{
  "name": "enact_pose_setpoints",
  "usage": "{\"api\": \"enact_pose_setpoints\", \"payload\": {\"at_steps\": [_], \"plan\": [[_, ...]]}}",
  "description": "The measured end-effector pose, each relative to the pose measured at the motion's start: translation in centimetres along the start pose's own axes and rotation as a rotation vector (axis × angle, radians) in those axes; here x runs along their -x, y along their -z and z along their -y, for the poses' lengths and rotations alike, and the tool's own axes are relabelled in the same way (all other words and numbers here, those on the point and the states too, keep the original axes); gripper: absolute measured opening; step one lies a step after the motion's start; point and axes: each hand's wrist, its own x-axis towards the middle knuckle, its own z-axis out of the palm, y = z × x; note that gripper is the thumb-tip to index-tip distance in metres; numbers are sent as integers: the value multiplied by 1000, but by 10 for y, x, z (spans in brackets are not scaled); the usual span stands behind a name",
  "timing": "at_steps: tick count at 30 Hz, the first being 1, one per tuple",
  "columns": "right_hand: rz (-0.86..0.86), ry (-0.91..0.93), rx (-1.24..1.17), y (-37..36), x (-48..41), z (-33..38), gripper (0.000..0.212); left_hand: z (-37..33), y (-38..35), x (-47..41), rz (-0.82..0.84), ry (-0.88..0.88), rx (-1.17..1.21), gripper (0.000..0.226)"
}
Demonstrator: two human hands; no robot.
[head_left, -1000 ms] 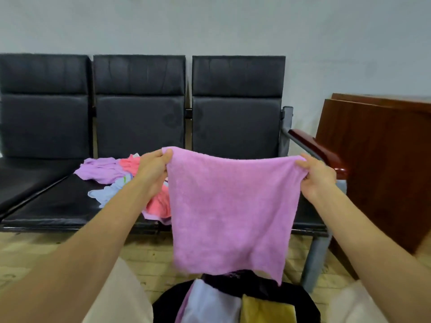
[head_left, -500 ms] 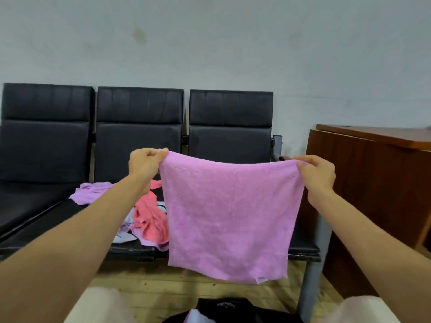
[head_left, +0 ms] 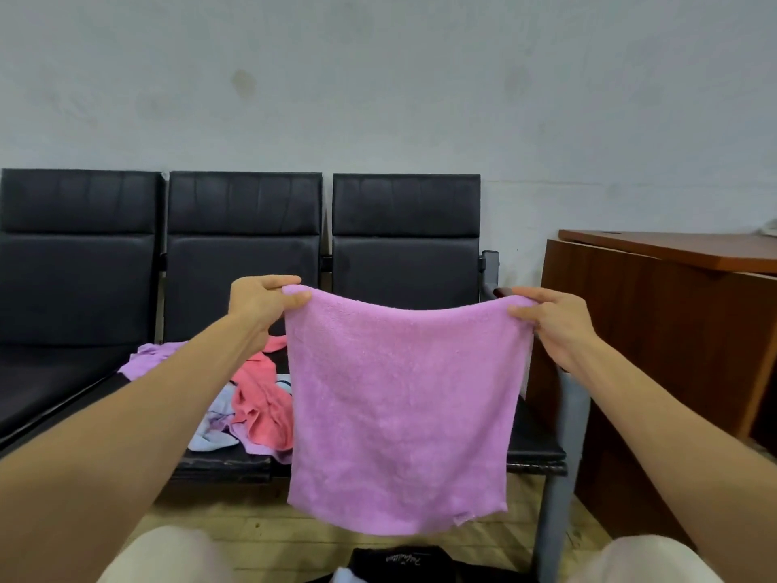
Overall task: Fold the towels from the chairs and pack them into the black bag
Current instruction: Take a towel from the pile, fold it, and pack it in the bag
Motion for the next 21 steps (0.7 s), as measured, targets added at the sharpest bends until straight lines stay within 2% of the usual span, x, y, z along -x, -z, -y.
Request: {"api": "enact_pose_setpoints", "payload": {"at_steps": [3, 6, 9, 11, 18, 21], "plan": [[93, 72, 77, 3, -2, -2, 44, 2, -3, 4, -69, -59, -188, 26], [71, 176, 289, 3, -7, -3, 35, 5, -3, 3, -135, -193, -401, 25], [44, 294, 561, 3, -14, -3, 22, 4, -8, 0, -157, -237, -436, 18], [30, 364, 668, 2, -21, -3, 20, 2, -16, -4, -154, -224, -456, 13], [-33, 409, 755, 4, -53, -4, 16, 7, -44, -31, -187, -222, -553, 11], [-11, 380, 705, 1, -65, -9, 15, 12, -56, -43, -160, -155, -476, 19]]}}
